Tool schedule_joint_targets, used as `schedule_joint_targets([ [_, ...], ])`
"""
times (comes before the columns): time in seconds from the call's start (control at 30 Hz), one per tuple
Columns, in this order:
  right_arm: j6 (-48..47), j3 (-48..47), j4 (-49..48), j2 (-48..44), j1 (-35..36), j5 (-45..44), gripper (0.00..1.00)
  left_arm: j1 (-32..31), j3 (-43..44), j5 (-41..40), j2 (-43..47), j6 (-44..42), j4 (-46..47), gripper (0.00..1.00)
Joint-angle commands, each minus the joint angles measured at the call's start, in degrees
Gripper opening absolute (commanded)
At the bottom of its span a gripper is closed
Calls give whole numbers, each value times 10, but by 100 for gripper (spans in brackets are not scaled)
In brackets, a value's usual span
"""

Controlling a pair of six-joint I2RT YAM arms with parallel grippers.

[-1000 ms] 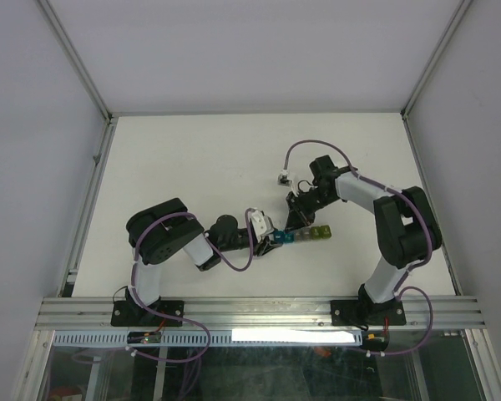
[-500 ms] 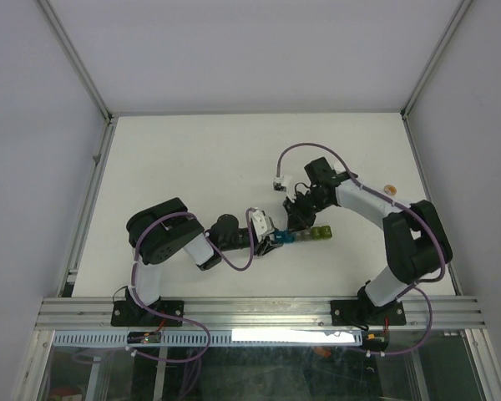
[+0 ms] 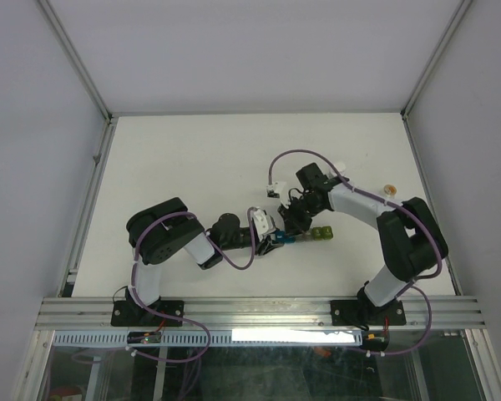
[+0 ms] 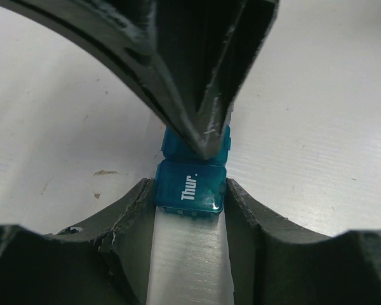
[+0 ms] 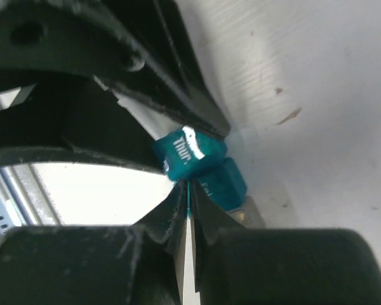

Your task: Sort the pills into containers

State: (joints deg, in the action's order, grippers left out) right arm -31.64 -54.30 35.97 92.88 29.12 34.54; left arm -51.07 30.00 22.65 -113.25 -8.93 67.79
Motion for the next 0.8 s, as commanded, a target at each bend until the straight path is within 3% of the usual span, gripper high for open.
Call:
schedule_joint_targets([
  [0.0,15,8,-15,27,-4,-115,7,-6,11,10,0,-10,-16,9],
  [0.2,-7,0,-2,-64,-18,3,8,-6,10,11,3,-8,-20,9],
  [0.37,-21,27,-27,-146,-17,19,8,-7,14,11,2,-6,-25,9],
  [0.53,-25,36,-22,-122,-10,11,8,-6,18,10,-1,-4,-26,9],
  [0.77,-9,37,-10,12,10,-108,6,-6,23,13,-6,-3,-34,9],
])
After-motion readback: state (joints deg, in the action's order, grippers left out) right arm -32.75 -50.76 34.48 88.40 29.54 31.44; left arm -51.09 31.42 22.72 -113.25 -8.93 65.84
